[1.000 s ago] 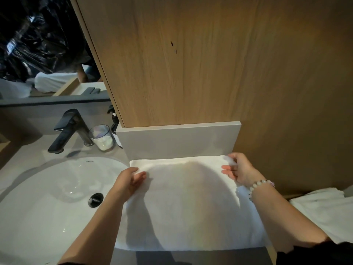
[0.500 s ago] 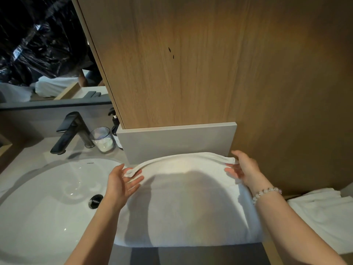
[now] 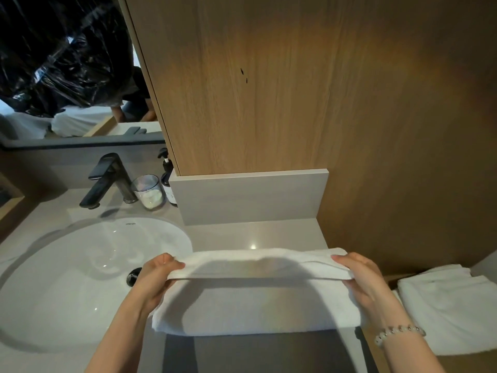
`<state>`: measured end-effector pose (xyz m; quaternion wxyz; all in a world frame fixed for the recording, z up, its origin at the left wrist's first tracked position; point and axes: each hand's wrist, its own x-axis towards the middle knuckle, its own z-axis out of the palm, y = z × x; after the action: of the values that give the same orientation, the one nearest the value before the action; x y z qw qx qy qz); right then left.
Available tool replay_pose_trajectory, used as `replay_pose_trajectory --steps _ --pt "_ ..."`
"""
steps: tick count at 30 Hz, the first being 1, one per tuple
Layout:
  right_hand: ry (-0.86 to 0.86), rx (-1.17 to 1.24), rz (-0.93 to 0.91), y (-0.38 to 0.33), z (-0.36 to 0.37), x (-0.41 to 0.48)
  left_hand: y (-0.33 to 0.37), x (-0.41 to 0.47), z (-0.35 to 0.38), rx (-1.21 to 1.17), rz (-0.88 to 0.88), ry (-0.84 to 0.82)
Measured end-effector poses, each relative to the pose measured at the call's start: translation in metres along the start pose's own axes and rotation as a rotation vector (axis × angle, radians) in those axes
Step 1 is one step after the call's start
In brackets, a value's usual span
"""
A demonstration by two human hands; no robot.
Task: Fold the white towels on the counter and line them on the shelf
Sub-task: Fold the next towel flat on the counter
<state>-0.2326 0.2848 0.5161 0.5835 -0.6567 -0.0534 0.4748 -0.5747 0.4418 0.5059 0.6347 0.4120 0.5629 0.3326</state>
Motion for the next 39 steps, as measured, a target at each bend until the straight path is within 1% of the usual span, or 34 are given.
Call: replay_pose_trajectory --steps 2,4,8,10,12,15,17,20,23,26,28,30,32,33,35,37,39 --pt "-0.046 -0.023 0.001 0.004 -0.006 -0.002 -0.004 -0.005 -0.005 0.013 0.005 -0.037" --pt "-0.061 -0.125 -0.026 0.010 -0.012 0.000 -0.008 -0.013 -0.009 0.088 0.016 -0.066" --pt "-0.047 -0.473 -0.161 0.018 -0.021 0.002 -0.012 -0.030 -0.012 0.381 0.094 -0.093" --pt "-0.043 -0.568 -0.208 0.018 -0.022 0.002 -0.016 -0.033 -0.013 0.564 0.164 -0.076" --pt "-0.043 -0.607 -0.234 0.018 -0.020 0.000 -0.021 -0.035 -0.016 0.721 0.236 -0.053" --pt "-0.033 -0.747 -0.291 0.022 -0.021 -0.004 -0.028 -0.039 -0.021 0.801 0.316 -0.083" --pt "-0.038 -0.830 -0.301 0.025 -0.024 -0.004 -0.030 -0.043 -0.021 0.830 0.323 -0.085" --pt "-0.069 -0.838 -0.259 0.027 -0.030 -0.002 -0.029 -0.046 -0.024 0.891 0.298 -0.116" --pt "-0.111 -0.780 -0.237 0.025 -0.033 -0.002 -0.023 -0.047 -0.026 0.940 0.291 -0.165" --pt "-0.119 -0.729 -0.222 0.026 -0.036 -0.004 -0.022 -0.049 -0.027 0.955 0.300 -0.201" --pt "-0.121 -0.691 -0.218 0.027 -0.037 -0.004 -0.022 -0.048 -0.030 0.940 0.292 -0.189" --pt "-0.116 -0.674 -0.228 0.027 -0.037 -0.004 -0.021 -0.047 -0.032 0.901 0.230 -0.189" --pt "-0.104 -0.734 -0.285 0.027 -0.035 -0.004 -0.015 -0.047 -0.028 0.887 0.178 -0.190" --pt "-0.095 -0.774 -0.331 0.026 -0.033 -0.004 -0.012 -0.046 -0.024 0.929 0.189 -0.178" --pt "-0.083 -0.798 -0.397 0.025 -0.031 -0.005 -0.009 -0.046 -0.015 1.103 0.241 -0.124" --pt "-0.114 -0.763 -0.387 0.026 -0.031 -0.007 -0.007 -0.052 -0.008 1.176 0.240 -0.057" --pt "-0.153 -0.752 -0.328 0.031 -0.034 -0.006 -0.009 -0.057 -0.005 1.176 0.229 -0.038"
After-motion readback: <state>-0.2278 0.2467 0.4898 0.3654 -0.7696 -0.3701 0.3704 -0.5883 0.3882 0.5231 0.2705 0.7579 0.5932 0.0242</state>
